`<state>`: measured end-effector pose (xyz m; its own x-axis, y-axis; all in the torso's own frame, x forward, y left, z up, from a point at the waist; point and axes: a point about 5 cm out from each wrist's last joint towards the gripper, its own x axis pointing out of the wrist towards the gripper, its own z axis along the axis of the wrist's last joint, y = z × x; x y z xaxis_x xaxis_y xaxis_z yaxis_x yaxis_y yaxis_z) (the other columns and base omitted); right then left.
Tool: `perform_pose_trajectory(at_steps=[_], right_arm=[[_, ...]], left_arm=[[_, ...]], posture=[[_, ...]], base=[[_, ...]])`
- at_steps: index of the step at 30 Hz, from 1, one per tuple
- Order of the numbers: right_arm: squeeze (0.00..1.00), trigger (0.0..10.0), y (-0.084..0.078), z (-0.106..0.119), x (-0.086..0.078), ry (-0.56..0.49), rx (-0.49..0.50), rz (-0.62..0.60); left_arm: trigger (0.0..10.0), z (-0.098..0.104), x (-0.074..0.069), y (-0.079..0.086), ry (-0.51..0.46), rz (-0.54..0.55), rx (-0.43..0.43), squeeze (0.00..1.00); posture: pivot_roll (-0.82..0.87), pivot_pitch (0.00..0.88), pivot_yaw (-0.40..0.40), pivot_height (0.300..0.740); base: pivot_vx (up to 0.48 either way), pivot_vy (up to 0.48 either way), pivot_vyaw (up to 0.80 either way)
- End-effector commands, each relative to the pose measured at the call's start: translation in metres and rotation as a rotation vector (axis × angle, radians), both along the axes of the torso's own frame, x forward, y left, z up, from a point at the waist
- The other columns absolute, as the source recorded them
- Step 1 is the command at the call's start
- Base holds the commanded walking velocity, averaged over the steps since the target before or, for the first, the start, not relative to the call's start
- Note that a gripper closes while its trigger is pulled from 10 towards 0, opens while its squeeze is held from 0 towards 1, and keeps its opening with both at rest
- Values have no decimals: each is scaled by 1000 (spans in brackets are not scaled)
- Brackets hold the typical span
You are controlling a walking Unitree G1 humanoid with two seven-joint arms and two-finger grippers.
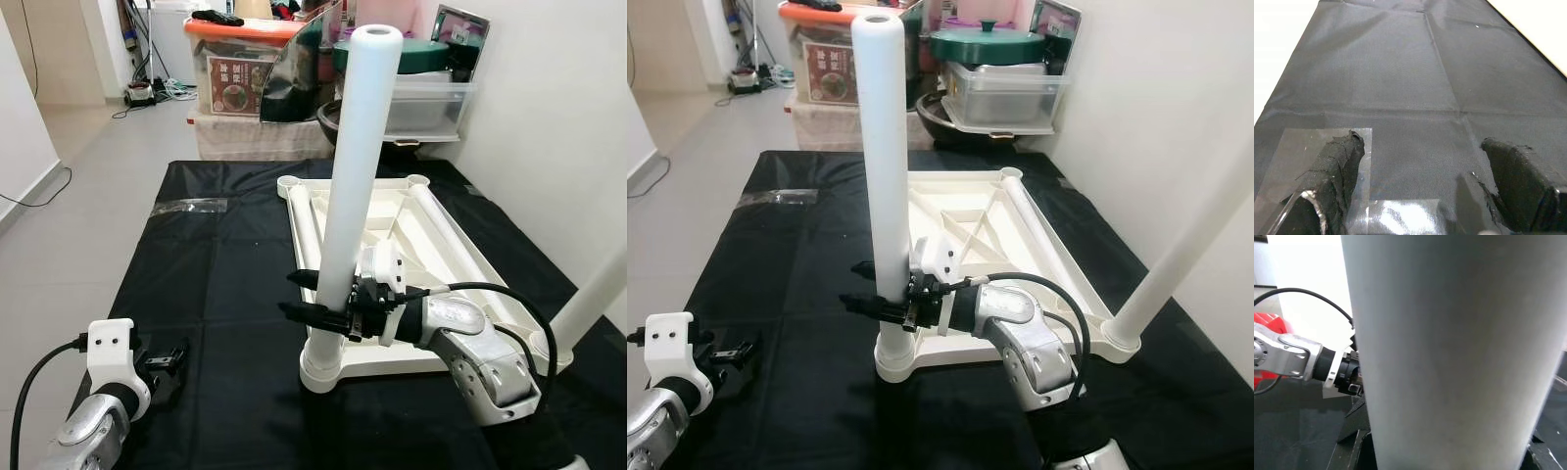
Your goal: Building children table
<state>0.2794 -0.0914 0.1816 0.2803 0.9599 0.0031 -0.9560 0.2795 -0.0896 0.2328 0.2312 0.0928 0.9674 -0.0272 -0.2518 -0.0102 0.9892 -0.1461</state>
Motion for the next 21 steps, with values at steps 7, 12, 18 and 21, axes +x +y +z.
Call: perform_pose_trajectory(at_steps=[7, 12, 18, 21], right_arm=[[0, 0, 9, -39, -9, 150, -121, 27], [0, 0, 10, -38, -12, 149, -117, 52], [0, 0, 14, -37, -11, 150, -113, 71], [0, 0, 17, -35, -7, 179, -99, 31]], left_arm=[[10000, -1, 3, 2, 13, -2, 7, 0], [10000, -1, 3, 2, 14, -2, 6, 0], [10000, -1, 3, 2, 14, -1, 5, 0], [10000, -1, 3, 2, 14, 2, 5, 0]], posture=[[24, 0, -51, 740], [28, 0, -52, 740], [31, 0, -55, 740], [33, 0, -57, 740]], base=[[0, 0, 0], [0, 0, 0], [0, 0, 0], [0, 0, 0]])
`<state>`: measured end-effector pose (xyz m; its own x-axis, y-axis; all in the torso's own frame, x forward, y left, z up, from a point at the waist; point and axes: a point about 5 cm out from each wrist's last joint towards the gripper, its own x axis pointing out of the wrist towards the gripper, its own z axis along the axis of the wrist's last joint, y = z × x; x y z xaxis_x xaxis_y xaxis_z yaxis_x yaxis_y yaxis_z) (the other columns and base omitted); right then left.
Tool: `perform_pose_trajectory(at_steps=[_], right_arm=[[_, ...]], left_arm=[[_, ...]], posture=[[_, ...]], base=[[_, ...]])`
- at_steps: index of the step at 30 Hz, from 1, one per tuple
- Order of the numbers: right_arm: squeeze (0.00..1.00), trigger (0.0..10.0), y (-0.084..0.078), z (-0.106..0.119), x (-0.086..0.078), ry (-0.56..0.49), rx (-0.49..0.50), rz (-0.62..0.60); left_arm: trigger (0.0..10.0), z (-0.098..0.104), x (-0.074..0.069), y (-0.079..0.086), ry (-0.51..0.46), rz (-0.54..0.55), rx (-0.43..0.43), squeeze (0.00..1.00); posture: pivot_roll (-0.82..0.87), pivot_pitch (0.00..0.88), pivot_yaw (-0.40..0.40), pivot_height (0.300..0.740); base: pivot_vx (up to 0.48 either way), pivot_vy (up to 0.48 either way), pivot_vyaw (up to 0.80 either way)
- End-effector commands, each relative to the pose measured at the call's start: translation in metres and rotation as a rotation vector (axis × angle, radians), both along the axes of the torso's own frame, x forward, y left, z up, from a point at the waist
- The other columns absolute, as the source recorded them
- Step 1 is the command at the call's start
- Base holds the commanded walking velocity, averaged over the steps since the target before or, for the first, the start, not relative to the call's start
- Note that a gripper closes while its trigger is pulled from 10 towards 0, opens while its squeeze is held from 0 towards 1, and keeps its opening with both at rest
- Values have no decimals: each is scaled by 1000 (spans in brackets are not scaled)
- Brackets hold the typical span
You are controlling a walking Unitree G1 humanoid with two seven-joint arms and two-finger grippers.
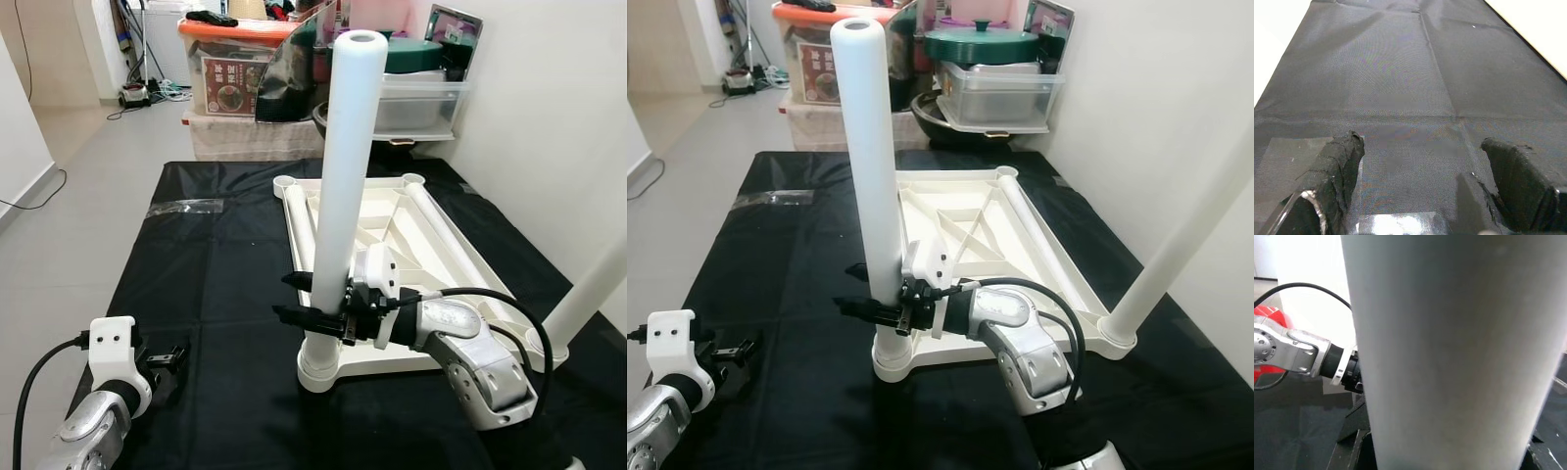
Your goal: Building children table
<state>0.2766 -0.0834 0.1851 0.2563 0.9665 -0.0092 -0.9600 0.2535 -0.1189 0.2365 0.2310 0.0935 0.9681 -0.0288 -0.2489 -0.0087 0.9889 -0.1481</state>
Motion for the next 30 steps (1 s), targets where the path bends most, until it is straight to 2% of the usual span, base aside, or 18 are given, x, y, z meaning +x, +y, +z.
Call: perform_pose_trajectory(at_steps=[1, 2, 3, 4, 5, 6, 7, 8, 11, 13, 17, 25, 30], right_arm=[[0, 0, 9, -39, -4, 203, -81, 3], [0, 0, 10, -41, 9, 206, -95, -160], [0, 0, 10, -41, 9, 206, -95, -160], [0, 0, -2, -44, 36, 240, -90, -573], [0, 0, -2, -44, 36, 240, -90, -573], [0, 0, -12, -47, 45, 274, -81, -772], [0, 0, -23, -51, 48, 316, -70, -930], [0, 0, -30, -55, 47, 350, -69, -1023], [0, 0, -38, -56, 44, 350, -42, -1091], [0, 0, -50, -50, 42, 310, 8, -1176], [0, 0, -54, -44, 42, 275, 33, -1217], [0, 0, -49, -33, 43, 213, 69, -1237], [0, 0, -33, -17, 42, 81, 111, -1095]], left_arm=[[10000, -2, 0, 2, 16, 3, 7, 0], [10000, -2, 0, 3, 16, 7, 8, 0], [10000, -2, 0, 3, 16, 7, 8, 0], [10000, -1, -1, 6, 15, 21, 18, 0], [10000, -1, -1, 6, 15, 21, 18, 0], [10000, -1, -2, 8, 14, 29, 25, 0], [10000, -2, -3, 12, 16, 51, 28, 0], [10000, -2, -3, 15, 19, 69, 29, 0], [10000, -2, -5, 20, 23, 95, 24, 0], [10000, -4, -7, 25, 32, 111, 31, 0], [10000, -6, -6, 27, 40, 119, 50, 0], [10000, -5, -1, 26, 31, 128, 47, 0], [10000, -6, -1, 25, 33, 128, 50, 0]], posture=[[33, 0, -57, 740], [32, 0, -58, 740], [32, 0, -58, 740], [30, 0, -69, 740], [30, 0, -69, 740], [30, 0, -69, 740], [26, 0, -68, 740], [26, 0, -69, 740], [27, 0, -69, 740], [21, 0, -63, 740], [11, 0, -58, 740], [8, 0, -56, 740], [10, 0, -52, 740]], base=[[0, 0, 0], [0, 0, 0], [0, 0, 0], [0, 0, 0], [0, 0, 0], [0, 0, 0], [0, 0, 0], [0, 0, 0], [0, 0, 0], [0, 0, 0], [0, 0, 0], [0, 0, 0], [0, 0, 0]])
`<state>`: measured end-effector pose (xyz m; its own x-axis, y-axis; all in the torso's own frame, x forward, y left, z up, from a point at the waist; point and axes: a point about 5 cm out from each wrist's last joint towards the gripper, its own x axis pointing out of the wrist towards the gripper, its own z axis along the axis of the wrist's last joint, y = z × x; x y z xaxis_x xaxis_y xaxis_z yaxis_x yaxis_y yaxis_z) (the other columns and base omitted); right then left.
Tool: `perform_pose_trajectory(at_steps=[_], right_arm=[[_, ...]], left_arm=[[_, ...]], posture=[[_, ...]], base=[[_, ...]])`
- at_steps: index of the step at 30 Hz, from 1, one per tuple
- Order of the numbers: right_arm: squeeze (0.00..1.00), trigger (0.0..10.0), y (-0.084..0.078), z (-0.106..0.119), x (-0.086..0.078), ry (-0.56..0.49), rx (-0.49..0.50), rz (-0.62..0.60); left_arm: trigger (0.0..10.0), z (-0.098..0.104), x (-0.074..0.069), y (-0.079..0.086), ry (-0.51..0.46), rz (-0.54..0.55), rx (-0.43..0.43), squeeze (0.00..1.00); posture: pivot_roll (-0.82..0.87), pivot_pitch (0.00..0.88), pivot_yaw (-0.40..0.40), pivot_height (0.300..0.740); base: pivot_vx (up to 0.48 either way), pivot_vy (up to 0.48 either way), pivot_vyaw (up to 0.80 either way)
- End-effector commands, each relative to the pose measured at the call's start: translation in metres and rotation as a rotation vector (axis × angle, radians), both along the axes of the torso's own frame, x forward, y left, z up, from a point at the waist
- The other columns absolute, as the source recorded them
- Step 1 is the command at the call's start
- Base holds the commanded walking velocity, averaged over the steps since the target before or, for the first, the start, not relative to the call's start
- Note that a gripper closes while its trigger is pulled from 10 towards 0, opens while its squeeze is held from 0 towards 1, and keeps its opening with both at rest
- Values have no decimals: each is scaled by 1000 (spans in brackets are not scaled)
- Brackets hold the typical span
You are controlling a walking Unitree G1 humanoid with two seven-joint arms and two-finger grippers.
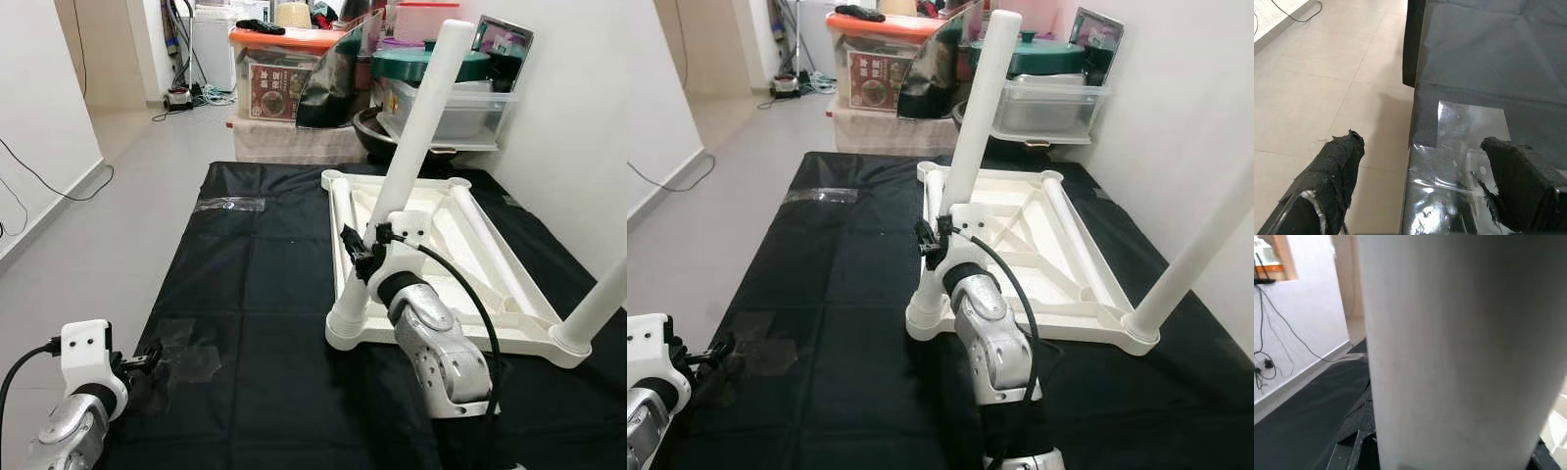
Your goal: Building children table
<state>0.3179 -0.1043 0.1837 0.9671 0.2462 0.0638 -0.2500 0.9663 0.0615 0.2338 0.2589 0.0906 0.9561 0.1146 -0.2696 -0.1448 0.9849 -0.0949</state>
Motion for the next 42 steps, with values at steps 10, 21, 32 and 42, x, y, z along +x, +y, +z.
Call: perform_pose_trajectory(at_steps=[10, 21, 32, 42], right_arm=[[0, 0, 14, -19, -7, 53, -59, 399], [0, 0, 11, 1, 2, 28, -367, 884], [0, 0, 28, 4, 8, 54, -293, 887], [0, 0, 10, -31, 26, 198, -40, 388]], left_arm=[[10000, -2, 6, -5, 5, -21, -13, 0], [10000, -6, 10, -10, 4, -35, -26, 0], [10000, -10, 5, -12, 7, -13, -52, 0], [10000, -11, 3, -10, 7, 9, -66, 0]], posture=[[7, 0, -48, 740], [2, 0, -70, 740], [23, 0, -94, 740], [33, 0, -91, 740]], base=[[0, 0, 0], [0, 0, 0], [0, 0, 0], [0, 0, 0]])
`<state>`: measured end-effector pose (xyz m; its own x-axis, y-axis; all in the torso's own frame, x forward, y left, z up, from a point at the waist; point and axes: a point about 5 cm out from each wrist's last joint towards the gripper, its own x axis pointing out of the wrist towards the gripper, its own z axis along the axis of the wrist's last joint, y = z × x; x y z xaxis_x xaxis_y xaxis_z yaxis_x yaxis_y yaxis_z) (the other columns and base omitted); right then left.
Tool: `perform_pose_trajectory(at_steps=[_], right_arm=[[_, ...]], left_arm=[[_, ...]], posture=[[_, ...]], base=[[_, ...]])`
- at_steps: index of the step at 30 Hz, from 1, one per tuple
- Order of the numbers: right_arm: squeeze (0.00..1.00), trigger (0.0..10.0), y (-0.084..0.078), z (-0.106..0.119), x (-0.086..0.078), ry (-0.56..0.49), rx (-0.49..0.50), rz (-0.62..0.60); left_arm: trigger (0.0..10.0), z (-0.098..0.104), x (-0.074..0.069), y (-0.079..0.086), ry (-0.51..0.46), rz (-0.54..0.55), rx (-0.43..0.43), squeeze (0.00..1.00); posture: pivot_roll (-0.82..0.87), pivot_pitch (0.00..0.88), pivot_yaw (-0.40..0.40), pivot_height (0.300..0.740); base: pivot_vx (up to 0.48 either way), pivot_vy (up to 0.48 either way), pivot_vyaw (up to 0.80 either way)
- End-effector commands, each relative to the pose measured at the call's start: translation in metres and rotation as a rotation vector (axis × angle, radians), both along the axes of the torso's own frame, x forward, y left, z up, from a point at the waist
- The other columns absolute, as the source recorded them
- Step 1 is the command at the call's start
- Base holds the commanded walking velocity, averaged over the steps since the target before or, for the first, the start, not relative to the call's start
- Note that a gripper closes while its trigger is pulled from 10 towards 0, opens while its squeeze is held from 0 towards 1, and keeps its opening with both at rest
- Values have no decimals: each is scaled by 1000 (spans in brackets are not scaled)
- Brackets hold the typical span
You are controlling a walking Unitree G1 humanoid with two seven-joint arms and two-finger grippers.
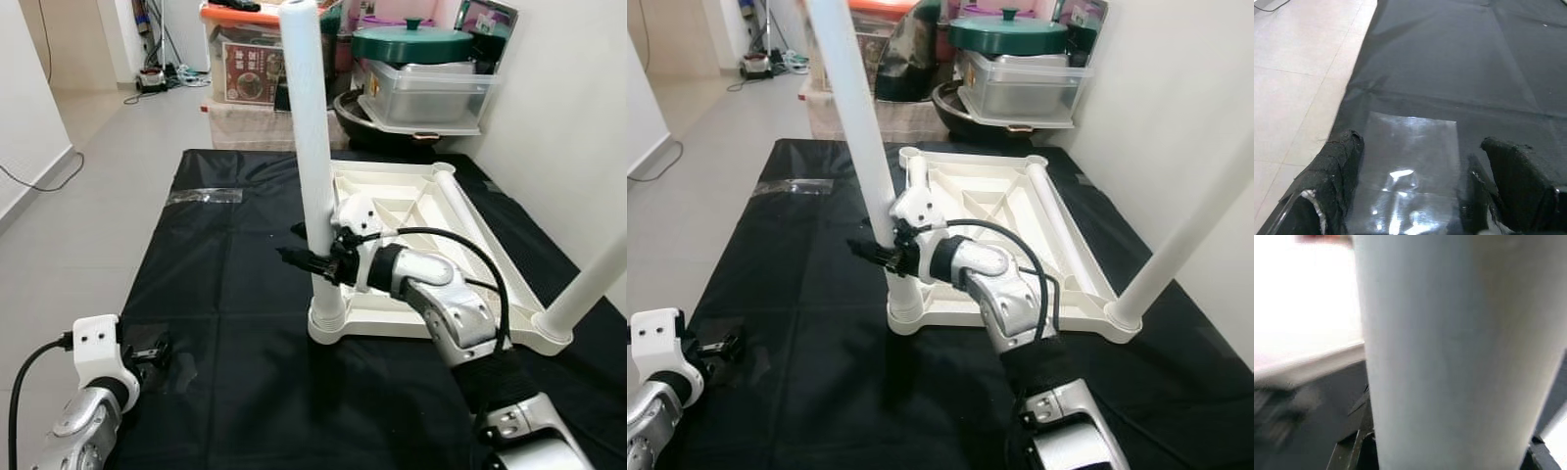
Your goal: Building children table
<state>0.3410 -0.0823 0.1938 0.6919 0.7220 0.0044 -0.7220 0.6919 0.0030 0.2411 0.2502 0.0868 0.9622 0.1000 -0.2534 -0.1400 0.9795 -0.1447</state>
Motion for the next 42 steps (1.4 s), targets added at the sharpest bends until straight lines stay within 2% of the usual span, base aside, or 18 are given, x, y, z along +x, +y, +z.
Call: perform_pose_trajectory(at_steps=[1, 9, 11, 12, 14, 16, 17, 19, 23, 26, 33, 35, 36, 37, 38, 40, 41, 42], right_arm=[[0, 0, -17, -48, 2, 181, 15, -271], [0, 0, -27, -60, -8, 168, 35, -407], [0, 0, -39, -59, -9, 126, 20, -526], [0, 0, -39, -59, -9, 126, 20, -526], [0, 0, -50, -54, -10, 62, -53, -635], [0, 0, -53, -54, -10, 54, -84, -673], [0, 0, -65, -58, -12, 107, -104, -803], [0, 0, -65, -58, -12, 107, -104, -803], [0, 0, -75, -64, -12, 175, -99, -893], [0, 0, -92, -66, -16, 236, -73, -1065], [0, 0, -101, -66, -22, 248, -42, -1150], [0, 0, -118, -69, -24, 235, -67, -1237], [0, 0, -118, -69, -24, 235, -67, -1237], [0, 0, -137, -73, -25, 240, -92, -1319], [0, 0, -137, -73, -25, 240, -92, -1319], [0, 0, -158, -77, -27, 250, -114, -1411], [0, 0, -158, -77, -27, 250, -114, -1411], [0, 0, -175, -73, -26, 228, -119, -1470]], left_arm=[[10000, -7, -5, 0, 30, 17, -18, 0], [10000, -7, -6, 5, 34, 23, -6, 0], [10000, -6, -6, 9, 37, 26, 6, 0], [10000, -6, -6, 9, 37, 26, 6, 0], [10000, -5, -4, 11, 37, 29, 9, 0], [10000, -5, -4, 11, 37, 31, 9, 0], [10000, -6, -2, 8, 45, 35, 2, 0], [10000, -6, -2, 8, 45, 35, 2, 0], [10000, -8, -1, 7, 51, 54, -2, 0], [10000, -8, 3, 3, 46, 65, -10, 0], [10000, -7, 9, 1, 41, 64, -11, 0], [10000, -8, 11, 1, 40, 77, -10, 0], [10000, -8, 11, 1, 40, 77, -10, 0], [10000, -8, 11, 1, 41, 86, -9, 0], [10000, -8, 11, 1, 41, 86, -9, 0], [10000, -9, 12, 1, 42, 95, -8, 0], [10000, -9, 12, 1, 42, 95, -8, 0], [10000, -10, 11, 1, 46, 99, -6, 0]], posture=[[33, 0, -91, 740], [41, 0, -79, 740], [38, 0, -74, 740], [38, 0, -74, 740], [25, 0, -61, 740], [25, 0, -61, 740], [22, 0, -61, 740], [22, 0, -61, 740], [10, 0, -55, 740], [4, 0, -52, 740], [-14, 0, -42, 740], [-22, 0, -40, 740], [-22, 0, -40, 740], [-24, 0, -39, 740], [-24, 0, -39, 740], [-24, 0, -39, 740], [-24, 0, -39, 740], [-29, 0, -31, 740]], base=[[0, 0, 0], [0, 0, 0], [0, 0, 0], [0, 0, 0], [0, 0, 0], [0, 0, 0], [0, 0, 0], [0, 0, 0], [0, 0, 0], [0, 0, 0], [0, 0, 0], [0, 0, 0], [0, 0, 0], [0, 0, 0], [0, 0, 0], [0, 0, 0], [0, 0, 0], [0, 0, 0]])
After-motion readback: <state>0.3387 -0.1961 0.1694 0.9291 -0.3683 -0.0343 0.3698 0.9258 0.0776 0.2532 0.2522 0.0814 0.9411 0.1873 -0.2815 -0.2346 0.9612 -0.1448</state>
